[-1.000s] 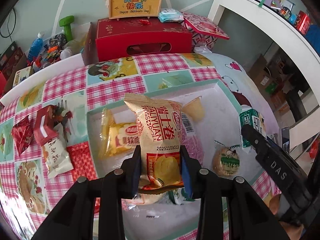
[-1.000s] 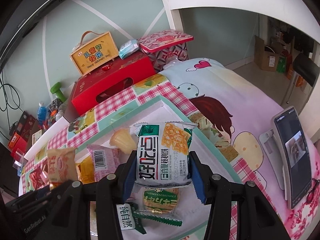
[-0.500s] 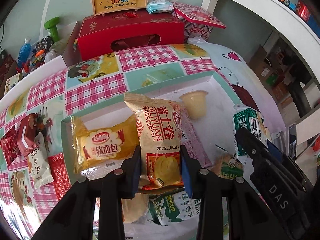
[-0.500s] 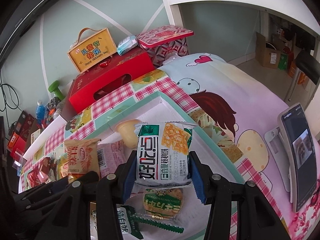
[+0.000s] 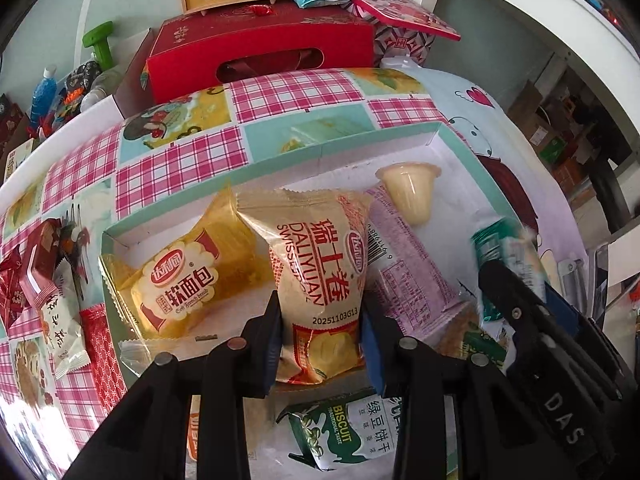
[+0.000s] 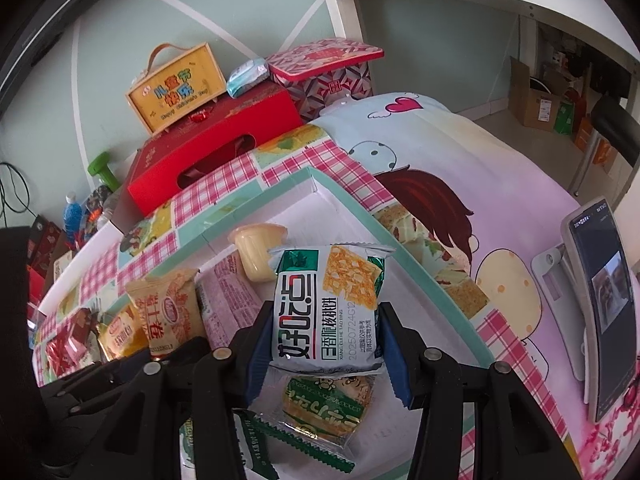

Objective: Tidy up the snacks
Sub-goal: 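Lower the bread bag and biscuit pack into the tray and open both tools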

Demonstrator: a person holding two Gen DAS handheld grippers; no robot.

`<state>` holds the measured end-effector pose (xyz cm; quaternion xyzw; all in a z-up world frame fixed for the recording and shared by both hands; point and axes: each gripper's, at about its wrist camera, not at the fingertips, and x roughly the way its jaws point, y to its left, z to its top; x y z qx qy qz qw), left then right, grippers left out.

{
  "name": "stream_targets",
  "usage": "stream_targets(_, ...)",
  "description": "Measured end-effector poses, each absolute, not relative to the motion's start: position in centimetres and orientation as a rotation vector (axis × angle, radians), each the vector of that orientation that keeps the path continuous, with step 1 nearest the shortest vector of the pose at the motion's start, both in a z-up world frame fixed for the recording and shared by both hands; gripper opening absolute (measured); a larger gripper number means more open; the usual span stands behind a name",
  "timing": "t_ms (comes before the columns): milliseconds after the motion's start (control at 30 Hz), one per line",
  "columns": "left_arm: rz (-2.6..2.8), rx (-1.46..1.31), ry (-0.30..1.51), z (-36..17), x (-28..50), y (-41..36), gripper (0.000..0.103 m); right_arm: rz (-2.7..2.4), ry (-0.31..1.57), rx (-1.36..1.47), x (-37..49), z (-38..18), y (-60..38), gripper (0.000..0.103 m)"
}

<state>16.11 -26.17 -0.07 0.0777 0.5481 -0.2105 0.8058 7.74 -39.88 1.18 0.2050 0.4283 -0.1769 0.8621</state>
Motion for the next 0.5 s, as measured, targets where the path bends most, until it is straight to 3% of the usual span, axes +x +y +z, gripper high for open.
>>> stream_targets(167, -0.446, 0.159, 1.17, 0.2, 16.1, -26.0, 0.038, -0.376, 0.909, 0.416, 7.8, 1.4, -39.7, 0.055)
stream_targets(333, -0.424, 0.149, 1.155, 0.9, 16.0, -25.4, 0.052, -0.414, 0.938, 0.404, 7.5, 2.0, -39.9, 0.064)
stream_targets(500, -0.424, 0.123, 1.146, 2.0, 15.6, -25.0, 0.054, -0.428, 0.94, 0.403, 7.2, 3.1, -40.1, 0.07)
